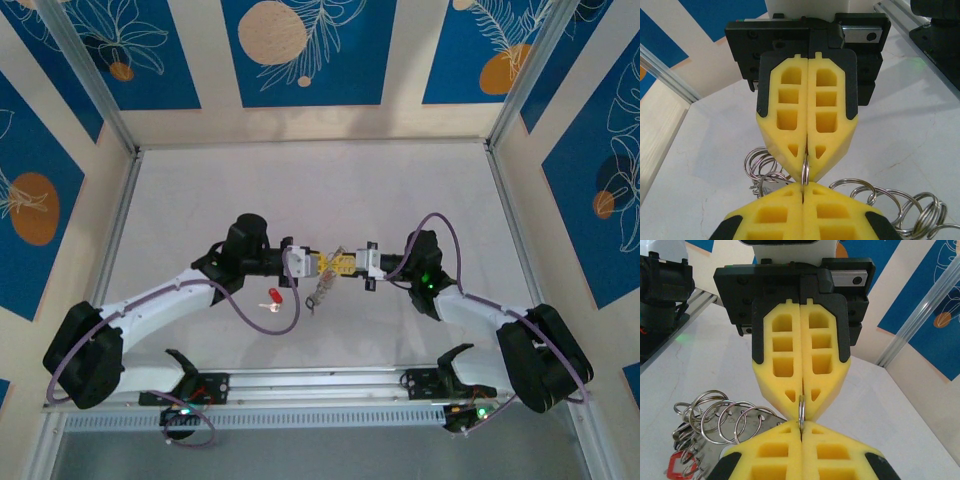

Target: Put the keys on the keyring

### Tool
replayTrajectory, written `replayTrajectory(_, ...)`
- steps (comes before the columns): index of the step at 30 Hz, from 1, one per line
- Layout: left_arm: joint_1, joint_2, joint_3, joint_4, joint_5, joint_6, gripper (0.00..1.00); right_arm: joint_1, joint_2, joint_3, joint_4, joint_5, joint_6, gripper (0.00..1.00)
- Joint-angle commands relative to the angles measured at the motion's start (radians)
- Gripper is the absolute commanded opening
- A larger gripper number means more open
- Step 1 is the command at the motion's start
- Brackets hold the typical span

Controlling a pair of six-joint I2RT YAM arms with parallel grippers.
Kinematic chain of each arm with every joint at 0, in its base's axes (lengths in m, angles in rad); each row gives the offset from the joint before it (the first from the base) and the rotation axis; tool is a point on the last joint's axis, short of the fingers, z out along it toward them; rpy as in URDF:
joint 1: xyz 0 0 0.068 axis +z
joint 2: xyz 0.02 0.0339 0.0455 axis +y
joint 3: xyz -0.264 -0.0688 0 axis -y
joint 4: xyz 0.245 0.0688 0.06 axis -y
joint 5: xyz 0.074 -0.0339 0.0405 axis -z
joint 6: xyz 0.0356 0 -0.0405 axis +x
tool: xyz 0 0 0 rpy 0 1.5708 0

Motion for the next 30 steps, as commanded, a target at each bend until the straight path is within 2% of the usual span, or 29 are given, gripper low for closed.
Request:
replayTrajectory(1,0.007,-0.015,-0.016,0.035,-0.005,-0.009,0.0,0.021,0.01,0.022,0.027,0.036,-0.028,0.11)
replayTrajectory(2,0.007,-0.019,-0.018,0.029,-0.029,-0.002,0.0,0.021,0.008,0.018,0.026,0.054,-0.036,0.16)
replayTrajectory(4,0.007,-0.029,-0.008,-0.018,-0.064,0.027,0.0,0.026,0.004,0.017,0.004,0.09,-0.06,0.2)
replayTrajectory(10,0.001,-0.033,0.015,-0.094,-0.129,0.076,0.0,0.038,0.004,0.029,-0.062,0.12,-0.098,0.21)
replayTrajectory(26,-0.01,-0.041,0.023,-0.114,-0.128,0.089,0.0,0.088,0.065,0.074,-0.14,0.207,-0.159,0.24)
replayTrajectory(27,-0.01,-0.042,0.024,-0.116,-0.128,0.089,0.0,0.089,0.066,0.075,-0.142,0.208,-0.159,0.22)
replayTrajectory(30,-0.01,-0.036,0.027,-0.122,-0.131,0.09,0.0,0.089,0.066,0.079,-0.154,0.207,-0.159,0.04)
